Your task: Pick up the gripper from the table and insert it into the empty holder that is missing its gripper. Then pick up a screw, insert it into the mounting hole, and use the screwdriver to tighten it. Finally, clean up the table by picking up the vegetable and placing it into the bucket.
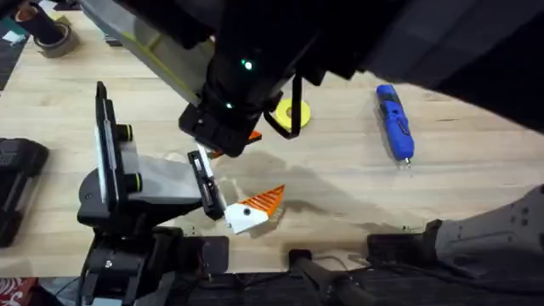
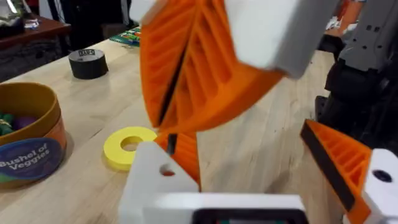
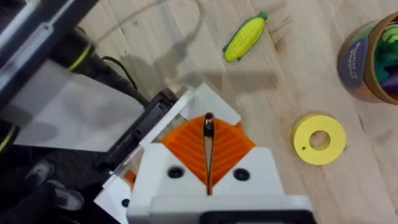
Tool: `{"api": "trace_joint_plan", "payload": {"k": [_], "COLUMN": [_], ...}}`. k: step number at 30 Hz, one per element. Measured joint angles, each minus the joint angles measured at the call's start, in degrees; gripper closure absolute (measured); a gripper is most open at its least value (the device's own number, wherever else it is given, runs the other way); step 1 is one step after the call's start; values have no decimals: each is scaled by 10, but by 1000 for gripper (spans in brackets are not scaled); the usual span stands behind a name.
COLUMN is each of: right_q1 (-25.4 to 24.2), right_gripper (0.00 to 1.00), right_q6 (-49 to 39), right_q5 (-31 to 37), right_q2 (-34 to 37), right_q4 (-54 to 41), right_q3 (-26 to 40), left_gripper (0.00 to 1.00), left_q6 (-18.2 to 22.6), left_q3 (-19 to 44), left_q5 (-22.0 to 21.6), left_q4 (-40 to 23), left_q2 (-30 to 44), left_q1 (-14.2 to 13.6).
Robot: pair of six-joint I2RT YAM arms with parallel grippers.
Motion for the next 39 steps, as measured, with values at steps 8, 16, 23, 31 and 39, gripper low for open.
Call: {"api": "trace_joint_plan", "payload": {"k": [8, 16, 23, 31, 39], "right_q1": [-2, -2, -3, -5, -9], "right_gripper": [996, 996, 996, 996, 996], "right_q6": [0, 0, 0, 0, 0], "right_q5": [-2, -13, -15, -15, -15], "right_q2": [0, 0, 0, 0, 0], "right_q4": [2, 16, 16, 17, 21], "right_q3": [-8, -16, -22, -22, -22], "left_gripper": [15, 15, 15, 16, 15], "left_q6": [0, 0, 0, 0, 0], "left_q3": [0, 0, 0, 0, 0], "left_q5": [0, 0, 0, 0, 0], "left_q4": [0, 0, 0, 0, 0], "left_q2": [0, 0, 0, 0, 0], "left_q1": [0, 0, 0, 0, 0]}}
